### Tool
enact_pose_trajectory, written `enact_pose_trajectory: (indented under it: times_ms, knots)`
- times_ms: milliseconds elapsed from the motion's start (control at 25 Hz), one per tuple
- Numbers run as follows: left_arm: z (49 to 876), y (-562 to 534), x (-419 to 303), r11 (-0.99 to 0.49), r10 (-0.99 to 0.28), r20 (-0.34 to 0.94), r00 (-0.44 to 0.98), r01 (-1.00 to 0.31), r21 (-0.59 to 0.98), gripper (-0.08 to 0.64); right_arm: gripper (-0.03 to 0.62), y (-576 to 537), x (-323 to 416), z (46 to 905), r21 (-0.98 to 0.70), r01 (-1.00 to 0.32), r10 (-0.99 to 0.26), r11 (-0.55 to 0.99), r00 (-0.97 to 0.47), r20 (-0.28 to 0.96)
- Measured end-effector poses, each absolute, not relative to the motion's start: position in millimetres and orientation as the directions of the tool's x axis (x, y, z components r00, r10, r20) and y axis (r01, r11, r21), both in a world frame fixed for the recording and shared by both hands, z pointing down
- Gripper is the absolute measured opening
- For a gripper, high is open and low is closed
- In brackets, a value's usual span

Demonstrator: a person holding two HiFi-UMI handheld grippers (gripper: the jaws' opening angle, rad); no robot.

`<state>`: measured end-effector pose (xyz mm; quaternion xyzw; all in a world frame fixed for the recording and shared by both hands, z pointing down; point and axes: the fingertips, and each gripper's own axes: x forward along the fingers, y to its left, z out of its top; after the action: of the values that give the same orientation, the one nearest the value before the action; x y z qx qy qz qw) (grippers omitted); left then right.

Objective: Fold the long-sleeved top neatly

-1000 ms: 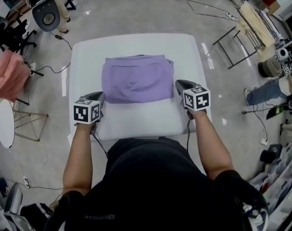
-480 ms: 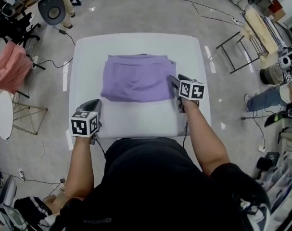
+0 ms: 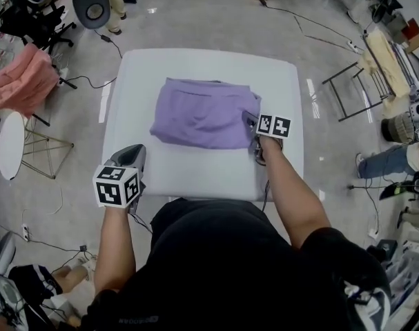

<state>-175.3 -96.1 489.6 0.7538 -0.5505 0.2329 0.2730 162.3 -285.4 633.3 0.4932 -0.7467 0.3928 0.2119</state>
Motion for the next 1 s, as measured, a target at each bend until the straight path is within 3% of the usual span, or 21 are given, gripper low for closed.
enact_pose_trajectory:
  times_ms: [200,400,640,1000]
  knots:
    - [513.6,-90.1,-179.1,-0.203,-0.67,0.694,0.263,-0.964,0.17,0.008,0.251,-285.0,157.0,642.7,-0.273,-0.928,-0.545,0.255,-0.371,0.752]
    - [530.5,-84.8,-173.5,-0.216,-0.642,0.716,0.275,-0.96,0.176,0.008,0.089,-286.1,153.2,646.0,-0.314,-0.904,-0.52,0.292,-0.425,0.741]
    - [541.2,-92.0,-181.5,-0.222,-0.625,0.728,0.282,-0.958,0.18,0.008,0.054,-287.9,162.9,637.2,-0.419,-0.869,-0.515,0.263,-0.494,0.701]
    - [553.8,-103.6,-176.3,-0.292,-0.589,0.731,0.343,-0.935,0.203,0.008,0.051,-284.1,240.8,565.3,-0.179,-0.934,-0.587,0.309,-0.335,0.737]
